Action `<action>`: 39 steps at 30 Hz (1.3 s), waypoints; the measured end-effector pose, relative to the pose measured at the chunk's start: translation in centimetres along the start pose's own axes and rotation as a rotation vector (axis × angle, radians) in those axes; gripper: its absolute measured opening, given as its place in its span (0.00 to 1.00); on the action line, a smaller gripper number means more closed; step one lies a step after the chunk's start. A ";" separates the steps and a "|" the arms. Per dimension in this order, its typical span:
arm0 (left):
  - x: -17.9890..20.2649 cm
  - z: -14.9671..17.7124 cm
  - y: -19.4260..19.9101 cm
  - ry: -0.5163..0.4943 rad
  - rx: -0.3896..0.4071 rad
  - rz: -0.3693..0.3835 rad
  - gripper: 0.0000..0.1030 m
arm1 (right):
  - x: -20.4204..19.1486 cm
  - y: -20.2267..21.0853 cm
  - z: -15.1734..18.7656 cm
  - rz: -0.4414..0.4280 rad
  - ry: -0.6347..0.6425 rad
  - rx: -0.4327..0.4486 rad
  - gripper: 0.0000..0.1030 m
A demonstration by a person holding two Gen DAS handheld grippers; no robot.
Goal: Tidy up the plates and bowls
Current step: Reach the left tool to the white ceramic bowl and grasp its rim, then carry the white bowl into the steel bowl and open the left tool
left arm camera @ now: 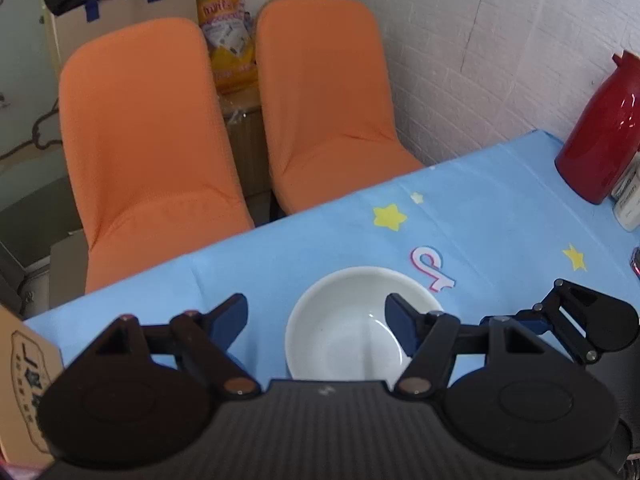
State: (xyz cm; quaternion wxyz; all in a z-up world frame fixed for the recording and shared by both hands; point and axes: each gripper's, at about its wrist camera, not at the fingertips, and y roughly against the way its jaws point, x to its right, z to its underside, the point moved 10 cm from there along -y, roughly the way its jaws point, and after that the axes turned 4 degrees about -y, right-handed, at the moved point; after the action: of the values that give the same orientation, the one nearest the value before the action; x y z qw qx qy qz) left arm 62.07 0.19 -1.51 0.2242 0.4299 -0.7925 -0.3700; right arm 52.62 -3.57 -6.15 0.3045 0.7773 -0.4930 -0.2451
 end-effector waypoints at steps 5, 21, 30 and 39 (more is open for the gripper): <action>-0.5 0.1 -3.2 -0.008 -0.054 -0.001 0.66 | -0.5 -1.1 -0.7 -0.002 0.018 -0.004 0.86; 1.2 1.7 -7.4 -0.021 -0.116 -0.015 0.55 | -0.7 -4.9 -2.4 0.043 0.123 0.094 0.85; 3.9 1.1 -3.9 -0.013 -0.052 0.023 0.55 | 0.1 -1.5 -3.4 0.040 0.109 0.143 0.85; 12.7 3.5 4.7 0.001 0.026 0.121 0.55 | 0.5 10.0 0.1 0.065 0.146 0.180 0.85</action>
State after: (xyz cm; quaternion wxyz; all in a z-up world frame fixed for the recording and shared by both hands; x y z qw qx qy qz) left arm 50.54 -7.53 0.43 0.2409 0.3842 -0.8216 -0.3454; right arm 46.58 -7.39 0.83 0.2764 0.8010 -0.5143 -0.1327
